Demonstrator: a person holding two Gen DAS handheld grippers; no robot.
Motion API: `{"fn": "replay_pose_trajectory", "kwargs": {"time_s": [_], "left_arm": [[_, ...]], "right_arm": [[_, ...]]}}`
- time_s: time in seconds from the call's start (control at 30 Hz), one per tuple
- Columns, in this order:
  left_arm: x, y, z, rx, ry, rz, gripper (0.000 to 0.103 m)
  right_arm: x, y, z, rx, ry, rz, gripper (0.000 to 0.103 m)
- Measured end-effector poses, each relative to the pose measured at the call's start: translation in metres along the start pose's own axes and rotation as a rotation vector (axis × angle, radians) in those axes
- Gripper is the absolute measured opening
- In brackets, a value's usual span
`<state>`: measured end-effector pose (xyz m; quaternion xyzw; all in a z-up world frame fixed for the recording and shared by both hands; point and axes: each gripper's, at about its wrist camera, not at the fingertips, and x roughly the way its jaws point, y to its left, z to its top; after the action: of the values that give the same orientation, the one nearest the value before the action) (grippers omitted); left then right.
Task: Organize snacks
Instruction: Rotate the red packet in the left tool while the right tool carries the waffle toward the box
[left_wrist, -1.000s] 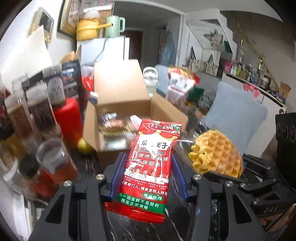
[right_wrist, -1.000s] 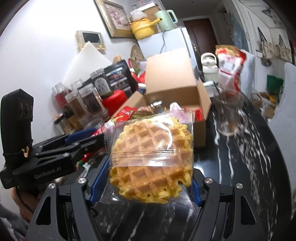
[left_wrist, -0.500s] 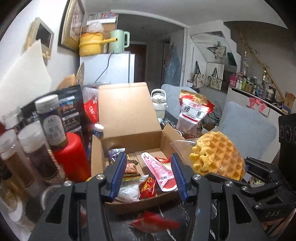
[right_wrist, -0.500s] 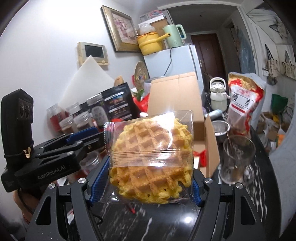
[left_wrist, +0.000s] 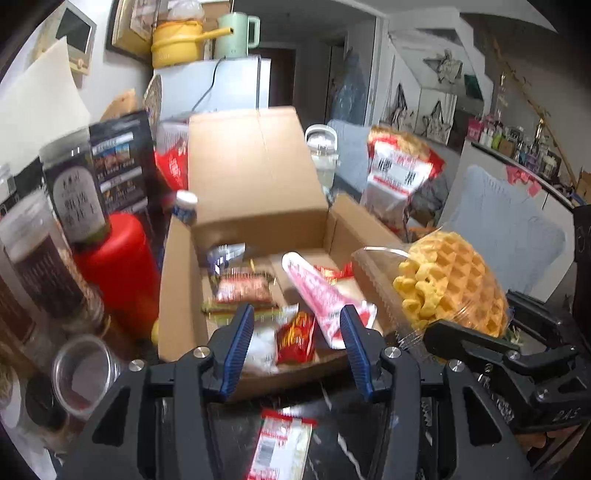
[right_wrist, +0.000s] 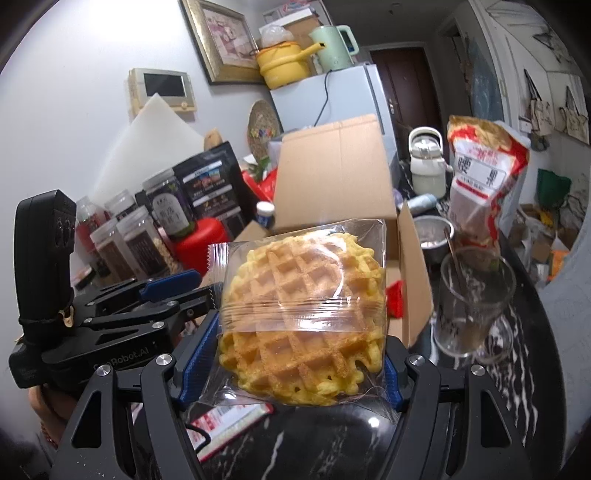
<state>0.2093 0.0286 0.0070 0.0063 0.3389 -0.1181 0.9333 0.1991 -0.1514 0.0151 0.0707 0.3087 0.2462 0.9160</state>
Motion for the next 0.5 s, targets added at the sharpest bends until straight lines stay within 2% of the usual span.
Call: {"fn": "replay_pose_trajectory", "kwargs": {"time_s": [0.5], "left_arm": [[0.019, 0.003, -0.076, -0.038, 0.229, 0.025, 0.048]], "right_arm": [[-0.007, 0.004, -0.062, 0.056, 0.110, -0.008, 0.074]]}}
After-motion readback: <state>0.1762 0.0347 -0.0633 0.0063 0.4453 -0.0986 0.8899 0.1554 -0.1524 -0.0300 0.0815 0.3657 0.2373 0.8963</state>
